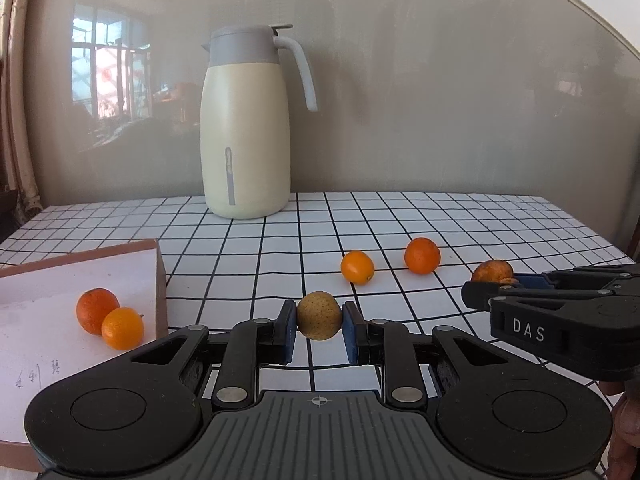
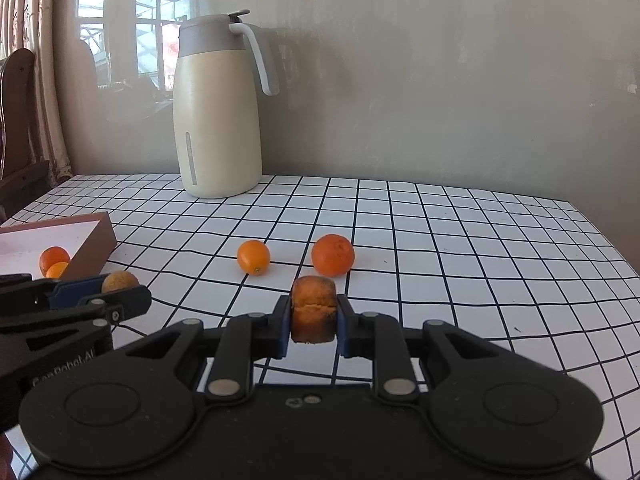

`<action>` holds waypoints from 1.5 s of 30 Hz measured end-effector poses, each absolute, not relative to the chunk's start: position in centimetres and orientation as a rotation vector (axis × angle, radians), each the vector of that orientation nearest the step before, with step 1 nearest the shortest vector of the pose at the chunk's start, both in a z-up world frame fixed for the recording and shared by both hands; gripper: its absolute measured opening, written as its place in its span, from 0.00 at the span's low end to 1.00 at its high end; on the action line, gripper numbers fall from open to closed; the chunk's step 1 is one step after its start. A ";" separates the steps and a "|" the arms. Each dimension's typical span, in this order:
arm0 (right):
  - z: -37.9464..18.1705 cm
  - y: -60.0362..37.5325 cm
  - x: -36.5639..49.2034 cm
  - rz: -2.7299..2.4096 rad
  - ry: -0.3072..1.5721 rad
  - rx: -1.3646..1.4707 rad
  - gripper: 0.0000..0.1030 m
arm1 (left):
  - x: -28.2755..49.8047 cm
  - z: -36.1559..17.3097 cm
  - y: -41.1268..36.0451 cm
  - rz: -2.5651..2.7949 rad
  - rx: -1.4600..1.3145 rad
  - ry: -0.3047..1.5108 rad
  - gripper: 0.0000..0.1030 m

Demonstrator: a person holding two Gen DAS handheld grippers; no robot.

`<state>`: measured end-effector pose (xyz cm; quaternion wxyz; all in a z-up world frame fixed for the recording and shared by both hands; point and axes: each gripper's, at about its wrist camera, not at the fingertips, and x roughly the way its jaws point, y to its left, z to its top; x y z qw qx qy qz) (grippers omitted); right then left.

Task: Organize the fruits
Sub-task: 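Lift both held fruits and carry them over the white tray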

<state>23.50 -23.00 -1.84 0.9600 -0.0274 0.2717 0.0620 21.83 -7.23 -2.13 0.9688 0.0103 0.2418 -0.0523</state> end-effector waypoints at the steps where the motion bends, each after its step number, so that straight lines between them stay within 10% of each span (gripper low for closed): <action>1: -1.8 -23.0 23.2 0.126 0.549 -0.055 0.13 | 21.6 -1.9 -7.2 -0.107 0.024 0.482 0.24; 45: 1.7 -11.3 15.3 0.385 0.395 -0.152 0.13 | 11.2 1.0 4.6 0.085 0.025 0.359 0.24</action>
